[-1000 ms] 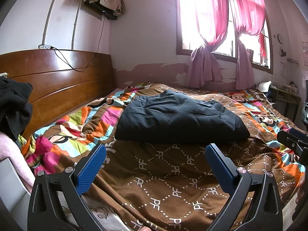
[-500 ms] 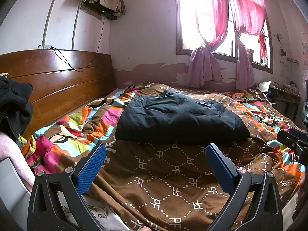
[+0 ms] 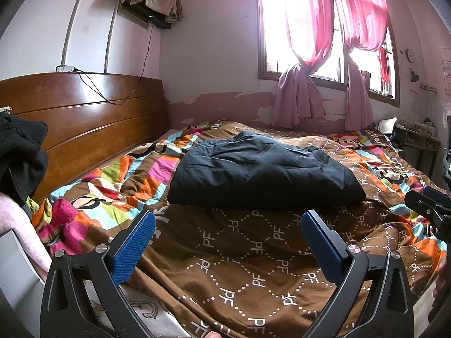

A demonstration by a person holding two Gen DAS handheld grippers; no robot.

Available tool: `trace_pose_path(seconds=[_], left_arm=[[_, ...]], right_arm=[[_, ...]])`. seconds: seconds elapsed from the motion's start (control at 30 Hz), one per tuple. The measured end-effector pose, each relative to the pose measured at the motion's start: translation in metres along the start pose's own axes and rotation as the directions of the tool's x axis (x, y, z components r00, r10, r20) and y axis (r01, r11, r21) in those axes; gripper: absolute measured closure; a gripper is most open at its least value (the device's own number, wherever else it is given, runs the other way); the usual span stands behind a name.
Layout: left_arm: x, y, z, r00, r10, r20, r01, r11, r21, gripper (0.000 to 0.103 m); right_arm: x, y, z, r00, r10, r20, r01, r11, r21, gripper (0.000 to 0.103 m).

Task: Fold large clothes

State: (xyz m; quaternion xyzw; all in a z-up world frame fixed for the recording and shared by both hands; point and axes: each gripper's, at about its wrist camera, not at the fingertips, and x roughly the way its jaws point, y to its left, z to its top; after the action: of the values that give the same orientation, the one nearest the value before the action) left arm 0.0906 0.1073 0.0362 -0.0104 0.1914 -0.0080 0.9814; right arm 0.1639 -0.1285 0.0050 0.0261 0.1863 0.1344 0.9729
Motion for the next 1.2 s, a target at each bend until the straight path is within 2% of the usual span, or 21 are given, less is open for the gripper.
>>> trace_pose_path(seconds=[1.03,1.2], left_arm=[[-0.0005,0.0008,-0.0078,1.0,-0.018,-0.013,0.018,1.0,-0.004,0.002],[-0.0011,0.0017,-0.0081,1.0,-0.021,-0.015,0.021,1.0,-0.005,0.002]], right_arm=[[0.0,-0.0012,0.0002,1.0,-0.001,-0.005,0.001,1.0,-0.002,0.0],[-0.0064,-0.007,-0.0078,1.0,-0.003,0.005,0.003,1.0,0.007,0.0]])
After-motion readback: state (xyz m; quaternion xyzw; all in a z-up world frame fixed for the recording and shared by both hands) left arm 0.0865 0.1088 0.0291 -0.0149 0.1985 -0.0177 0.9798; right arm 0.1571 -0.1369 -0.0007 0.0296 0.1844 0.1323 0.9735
